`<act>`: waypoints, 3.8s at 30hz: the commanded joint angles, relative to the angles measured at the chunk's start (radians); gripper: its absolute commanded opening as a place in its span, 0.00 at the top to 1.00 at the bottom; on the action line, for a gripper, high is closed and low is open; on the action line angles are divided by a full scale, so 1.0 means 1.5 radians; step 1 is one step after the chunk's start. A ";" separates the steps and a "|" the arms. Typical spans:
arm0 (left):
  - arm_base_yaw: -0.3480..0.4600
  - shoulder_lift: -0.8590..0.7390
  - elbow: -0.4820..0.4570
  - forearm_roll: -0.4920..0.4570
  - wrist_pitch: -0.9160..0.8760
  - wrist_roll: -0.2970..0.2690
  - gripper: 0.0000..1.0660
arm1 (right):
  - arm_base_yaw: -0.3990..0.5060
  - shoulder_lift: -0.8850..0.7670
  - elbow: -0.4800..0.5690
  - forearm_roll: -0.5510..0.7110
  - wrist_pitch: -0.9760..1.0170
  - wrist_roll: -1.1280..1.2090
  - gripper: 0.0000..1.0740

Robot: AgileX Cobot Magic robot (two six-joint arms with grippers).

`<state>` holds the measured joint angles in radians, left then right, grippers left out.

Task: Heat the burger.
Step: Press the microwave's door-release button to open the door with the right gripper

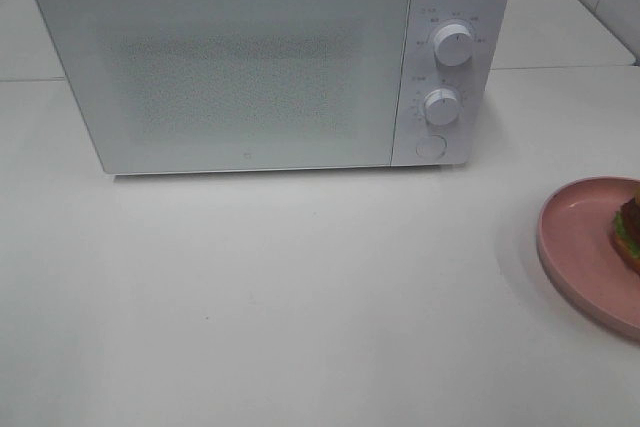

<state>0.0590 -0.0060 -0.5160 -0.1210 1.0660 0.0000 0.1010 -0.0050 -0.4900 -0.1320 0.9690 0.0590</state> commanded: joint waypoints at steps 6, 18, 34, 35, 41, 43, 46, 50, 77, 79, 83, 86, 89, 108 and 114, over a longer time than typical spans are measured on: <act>0.001 -0.011 0.001 -0.003 0.001 0.000 0.17 | -0.005 0.022 -0.021 -0.001 -0.021 -0.004 0.29; 0.001 -0.011 0.001 -0.003 0.001 0.000 0.17 | -0.005 0.191 -0.027 -0.002 -0.174 -0.005 0.29; 0.001 -0.011 0.001 -0.003 0.001 0.000 0.17 | -0.005 0.410 -0.027 -0.001 -0.419 -0.004 0.32; 0.001 -0.011 0.001 -0.003 0.001 0.000 0.17 | -0.005 0.410 -0.027 -0.001 -0.419 -0.004 0.32; 0.001 -0.011 0.001 -0.003 0.001 0.000 0.17 | -0.005 0.504 -0.027 -0.001 -0.504 -0.003 0.46; 0.001 -0.011 0.001 -0.003 0.001 0.000 0.17 | -0.005 0.563 -0.027 -0.001 -0.549 0.004 0.61; 0.001 -0.011 0.001 -0.003 0.001 0.000 0.17 | -0.005 0.606 -0.027 -0.001 -0.582 0.011 0.75; 0.001 -0.011 0.001 -0.003 0.001 0.000 0.17 | -0.005 0.643 -0.015 -0.010 -0.640 0.032 0.89; 0.001 -0.009 0.001 -0.003 0.001 0.000 0.17 | 0.035 0.818 0.183 -0.046 -1.094 0.761 1.00; 0.001 -0.008 0.001 -0.003 0.001 0.000 0.17 | 0.093 0.822 0.183 0.033 -1.095 0.771 1.00; 0.001 -0.007 0.001 -0.003 0.001 0.000 0.17 | 0.151 0.835 0.183 0.121 -1.102 0.770 1.00; 0.001 -0.003 0.001 -0.003 0.001 0.000 0.17 | 0.197 0.858 0.183 0.173 -1.126 0.771 1.00; 0.001 -0.003 0.001 -0.003 0.001 0.000 0.17 | 0.241 0.890 0.183 0.207 -1.152 0.783 1.00; 0.001 -0.003 0.001 -0.003 0.001 0.000 0.17 | 0.312 1.095 0.169 0.249 -1.299 0.958 1.00; 0.001 -0.003 0.001 -0.003 0.001 0.000 0.17 | 0.312 1.171 0.099 0.277 -1.309 0.955 1.00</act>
<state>0.0590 -0.0060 -0.5160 -0.1210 1.0660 0.0000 0.5710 1.7320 -0.3070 0.2800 -0.9770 1.4930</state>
